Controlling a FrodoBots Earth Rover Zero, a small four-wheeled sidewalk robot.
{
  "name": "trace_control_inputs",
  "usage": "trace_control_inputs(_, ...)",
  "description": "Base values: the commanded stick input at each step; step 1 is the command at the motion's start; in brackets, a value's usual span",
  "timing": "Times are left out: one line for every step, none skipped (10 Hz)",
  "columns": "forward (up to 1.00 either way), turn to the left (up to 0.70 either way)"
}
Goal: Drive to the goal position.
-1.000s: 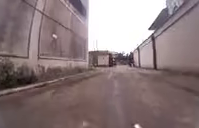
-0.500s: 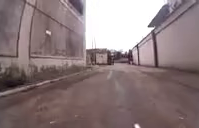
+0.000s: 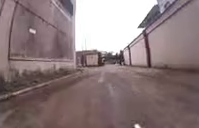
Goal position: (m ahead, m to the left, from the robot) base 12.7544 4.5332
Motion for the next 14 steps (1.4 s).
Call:
trace_control_inputs(1.00, 0.00)
trace_control_inputs(1.00, 0.00)
trace_control_inputs(1.00, 0.00)
trace_control_inputs(1.00, 0.00)
trace_control_inputs(1.00, 0.00)
trace_control_inputs(1.00, 0.00)
trace_control_inputs(1.00, 0.00)
trace_control_inputs(1.00, 0.00)
trace_control_inputs(1.00, 0.00)
trace_control_inputs(1.00, 0.00)
trace_control_inputs(1.00, 0.00)
trace_control_inputs(1.00, 0.00)
trace_control_inputs(1.00, 0.00)
trace_control_inputs(1.00, 0.00)
